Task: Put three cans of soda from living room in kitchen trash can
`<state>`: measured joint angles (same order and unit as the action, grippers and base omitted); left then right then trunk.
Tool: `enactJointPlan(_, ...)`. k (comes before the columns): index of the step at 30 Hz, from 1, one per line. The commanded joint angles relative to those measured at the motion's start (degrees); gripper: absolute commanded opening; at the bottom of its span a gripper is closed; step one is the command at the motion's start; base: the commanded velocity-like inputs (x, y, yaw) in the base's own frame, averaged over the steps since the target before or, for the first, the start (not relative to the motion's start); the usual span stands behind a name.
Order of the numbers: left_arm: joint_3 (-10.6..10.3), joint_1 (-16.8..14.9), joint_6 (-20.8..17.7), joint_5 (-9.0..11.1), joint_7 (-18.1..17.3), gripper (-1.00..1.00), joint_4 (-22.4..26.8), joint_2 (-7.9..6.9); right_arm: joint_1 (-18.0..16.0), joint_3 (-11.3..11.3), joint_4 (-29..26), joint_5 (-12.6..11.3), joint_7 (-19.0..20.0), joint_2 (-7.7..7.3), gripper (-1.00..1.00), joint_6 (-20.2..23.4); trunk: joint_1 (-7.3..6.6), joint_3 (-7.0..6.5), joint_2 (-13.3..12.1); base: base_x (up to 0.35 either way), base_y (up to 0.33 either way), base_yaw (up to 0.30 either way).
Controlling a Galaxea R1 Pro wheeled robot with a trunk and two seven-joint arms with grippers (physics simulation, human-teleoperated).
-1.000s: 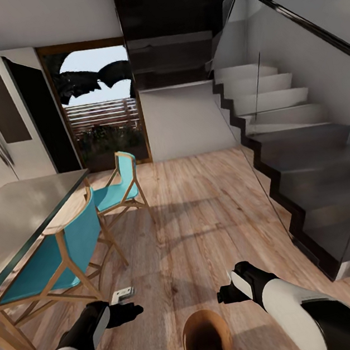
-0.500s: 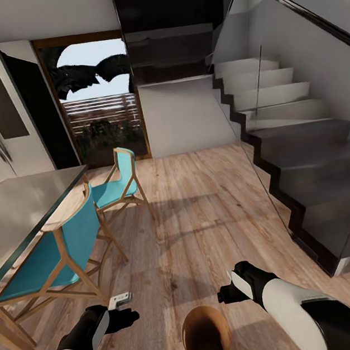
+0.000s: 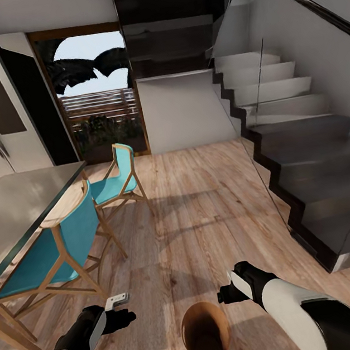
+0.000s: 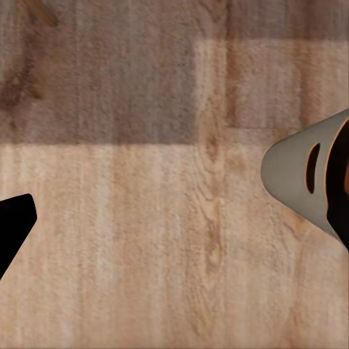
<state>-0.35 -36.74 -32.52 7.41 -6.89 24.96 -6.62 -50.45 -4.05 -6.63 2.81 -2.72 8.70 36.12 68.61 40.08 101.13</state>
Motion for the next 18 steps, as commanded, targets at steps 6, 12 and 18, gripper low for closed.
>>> enactJointPlan(6, -0.03, 0.00, 0.00, 0.03, -0.05, 1.00, 0.00, -0.03, 0.00, 0.00, 0.00, 0.00, 0.06, 0.00, 1.00, 0.00, 0.44, 0.91, 0.80, 0.000, 0.000, 0.000)
enactJointPlan(12, -0.08, 0.00, 0.00, 0.00, -0.05, 1.00, 0.00, 0.01, 0.00, 0.00, 0.02, 0.00, 0.08, 0.04, 1.00, 0.00, 1.76, 2.53, 3.21, 0.000, 0.000, 0.000)
enactJointPlan(18, -0.09, 0.00, 0.00, 0.04, -0.07, 1.00, 0.00, 0.02, 0.00, 0.00, 0.04, 0.00, 0.09, 0.08, 1.00, 0.00, 3.07, 4.15, 5.62, 0.000, 0.000, 0.000)
